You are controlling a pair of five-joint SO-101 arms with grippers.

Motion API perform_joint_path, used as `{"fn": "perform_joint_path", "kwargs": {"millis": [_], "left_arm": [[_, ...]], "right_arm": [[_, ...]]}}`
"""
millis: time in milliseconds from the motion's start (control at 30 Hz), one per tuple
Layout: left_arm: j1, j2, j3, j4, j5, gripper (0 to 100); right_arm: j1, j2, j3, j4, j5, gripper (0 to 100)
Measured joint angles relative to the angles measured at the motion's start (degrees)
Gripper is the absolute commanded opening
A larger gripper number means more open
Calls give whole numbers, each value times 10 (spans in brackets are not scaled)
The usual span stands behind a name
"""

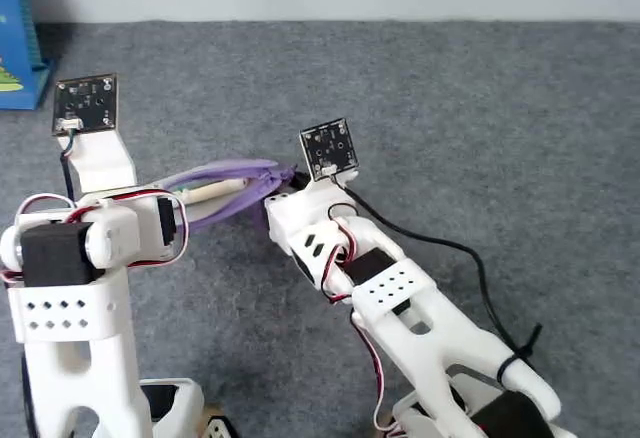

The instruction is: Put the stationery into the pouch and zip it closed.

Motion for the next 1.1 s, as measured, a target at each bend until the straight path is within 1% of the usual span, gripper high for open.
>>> {"fn": "perform_joint_path", "kwargs": {"millis": [167,300,367,500,600,700,800,900,1100], "left_arm": [[-1,0,0,0,0,13],[-28,0,0,0,-4,13],[-34,0,0,0,-6,13],[-35,0,0,-11,-35,13],[-35,0,0,-39,-40,24],[-26,0,0,-87,-49,71],[7,0,0,-127,-73,111],[61,0,0,-163,-83,134],[174,2,21,-242,-84,173]], "right_arm": [[1,-68,59,-18,17,8],[1,-158,109,28,18,8],[1,-214,120,75,18,8],[-3,-342,123,196,18,7],[-30,-434,123,296,18,7],[-71,-516,123,391,18,7],[-110,-584,123,465,19,7],[-138,-628,123,524,19,7],[-148,-694,123,582,19,7]]}}
